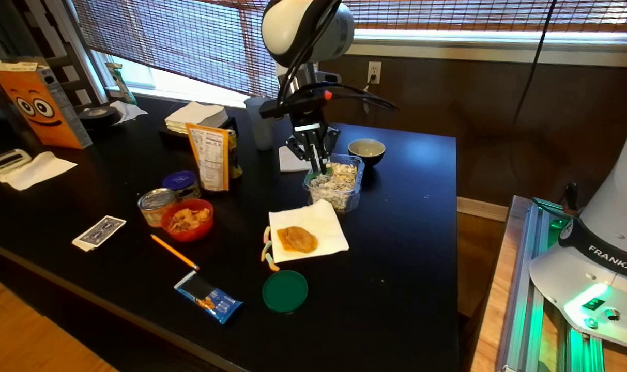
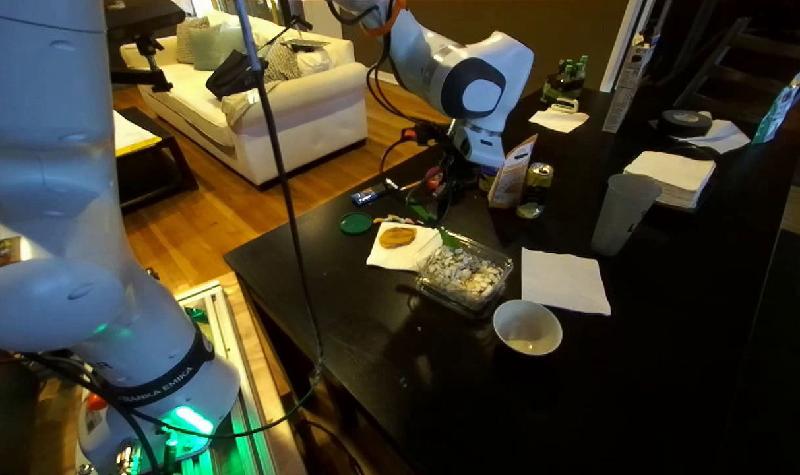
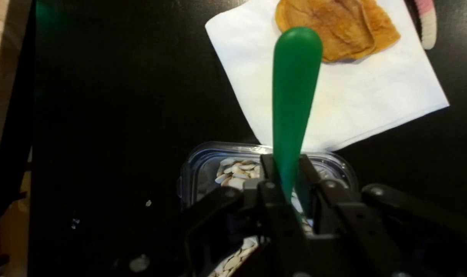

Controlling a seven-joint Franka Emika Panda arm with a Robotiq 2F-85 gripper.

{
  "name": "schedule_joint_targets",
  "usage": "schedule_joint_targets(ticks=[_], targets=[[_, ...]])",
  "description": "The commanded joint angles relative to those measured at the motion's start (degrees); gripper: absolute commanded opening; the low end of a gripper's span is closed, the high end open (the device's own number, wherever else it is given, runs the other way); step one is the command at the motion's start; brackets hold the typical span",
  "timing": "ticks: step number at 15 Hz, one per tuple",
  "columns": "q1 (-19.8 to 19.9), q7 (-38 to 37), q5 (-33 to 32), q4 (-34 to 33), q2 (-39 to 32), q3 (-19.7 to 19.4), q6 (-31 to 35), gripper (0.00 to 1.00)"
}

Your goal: Pick up the spoon, get some of the objects from the plastic bowl and put them in the white bowl

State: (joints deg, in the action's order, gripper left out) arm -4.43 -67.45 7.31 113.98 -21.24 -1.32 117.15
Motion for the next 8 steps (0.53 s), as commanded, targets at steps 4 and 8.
schedule_joint_targets(ticks=[4,8], targets=[[4.94,17.89,6.05,3.44,3.39,0.19,-5.99,0.04],[7.18,29.86,9.06,3.05,2.25,-0.37,-9.99,0.04]])
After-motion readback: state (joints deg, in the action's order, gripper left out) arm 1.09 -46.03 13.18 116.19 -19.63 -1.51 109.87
